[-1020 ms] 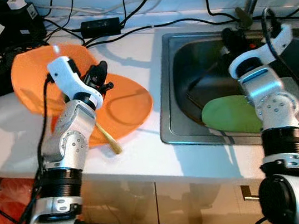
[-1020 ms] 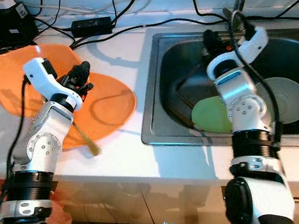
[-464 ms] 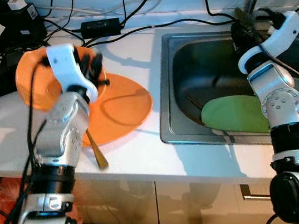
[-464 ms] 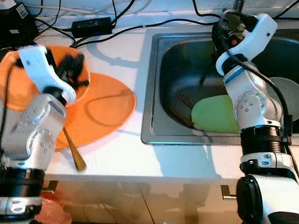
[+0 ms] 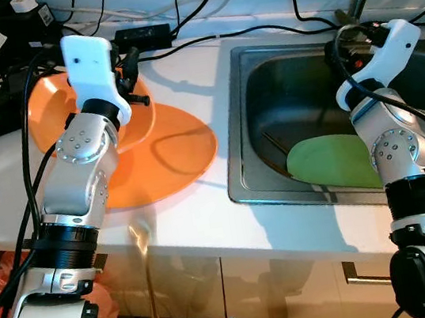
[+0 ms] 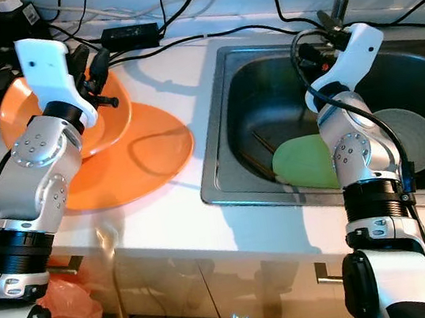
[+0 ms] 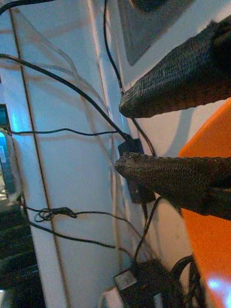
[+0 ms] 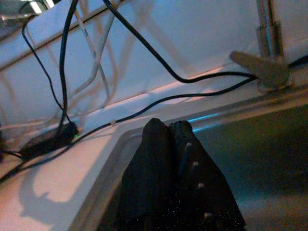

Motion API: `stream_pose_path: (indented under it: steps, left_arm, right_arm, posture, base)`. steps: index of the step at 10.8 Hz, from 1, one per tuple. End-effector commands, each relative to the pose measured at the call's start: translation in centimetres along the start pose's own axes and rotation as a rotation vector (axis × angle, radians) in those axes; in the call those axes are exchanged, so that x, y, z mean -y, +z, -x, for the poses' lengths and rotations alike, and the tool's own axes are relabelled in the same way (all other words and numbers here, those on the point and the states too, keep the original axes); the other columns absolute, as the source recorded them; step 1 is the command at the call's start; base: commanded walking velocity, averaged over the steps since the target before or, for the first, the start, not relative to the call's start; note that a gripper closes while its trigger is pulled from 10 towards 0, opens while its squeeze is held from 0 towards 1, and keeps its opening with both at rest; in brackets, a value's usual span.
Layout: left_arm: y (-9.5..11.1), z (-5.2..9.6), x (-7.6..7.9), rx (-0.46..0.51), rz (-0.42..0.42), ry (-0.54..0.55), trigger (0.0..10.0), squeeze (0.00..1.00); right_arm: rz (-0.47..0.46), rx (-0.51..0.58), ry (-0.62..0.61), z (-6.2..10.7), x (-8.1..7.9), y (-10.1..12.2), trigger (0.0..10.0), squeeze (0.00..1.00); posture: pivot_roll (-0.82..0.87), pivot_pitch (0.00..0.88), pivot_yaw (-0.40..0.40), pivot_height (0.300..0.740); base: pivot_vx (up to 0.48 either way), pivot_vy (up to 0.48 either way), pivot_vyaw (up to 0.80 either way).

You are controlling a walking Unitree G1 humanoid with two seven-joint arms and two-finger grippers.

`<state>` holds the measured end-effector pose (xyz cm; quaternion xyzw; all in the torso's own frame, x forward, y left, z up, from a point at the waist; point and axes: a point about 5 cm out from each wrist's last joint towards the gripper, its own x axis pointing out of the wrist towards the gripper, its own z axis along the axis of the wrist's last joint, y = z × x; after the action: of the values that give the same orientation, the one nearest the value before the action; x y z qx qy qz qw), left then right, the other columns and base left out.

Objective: Kitchen organization

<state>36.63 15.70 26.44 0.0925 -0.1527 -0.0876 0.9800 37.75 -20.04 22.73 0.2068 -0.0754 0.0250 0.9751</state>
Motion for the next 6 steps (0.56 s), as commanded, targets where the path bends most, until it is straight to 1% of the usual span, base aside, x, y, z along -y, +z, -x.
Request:
stream_pose_path:
  steps: [1, 2, 5, 6]
  left_arm:
    - [2.5, -0.6, -0.1, 0.096, -0.271, -0.033, 10.0, 0.0]
    - [2.3, -0.7, 0.0, 0.092, -0.253, -0.029, 10.0, 0.0]
    - [2.2, -1.0, 0.6, 0.096, -0.232, -0.029, 10.0, 0.0]
    - [2.3, -1.1, 0.7, 0.102, -0.228, -0.029, 10.0, 0.0]
  right_arm:
    - [0.042, 0.002, 0.006, 0.1, 0.3, 0.0, 10.0, 0.0]
    - [0.069, -0.009, 0.017, 0.1, 0.2, -0.2, 10.0, 0.0]
    - [0.086, -0.026, 0.014, 0.1, 0.1, -0.7, 10.0, 0.0]
    - [0.114, -0.041, 0.012, 0.1, 0.3, -1.0, 10.0, 0.0]
  posture:
    - [0.07, 0.131, 0.004, 0.723]
    - [0.07, 0.13, 0.005, 0.723]
    - [0.07, 0.129, 0.006, 0.723]
    - [0.07, 0.129, 0.005, 0.723]
  base:
    - [0.0, 0.0, 0.0]
    - [0.0, 0.0, 0.0]
    - [0.0, 0.0, 0.0]
    - [0.0, 0.0, 0.0]
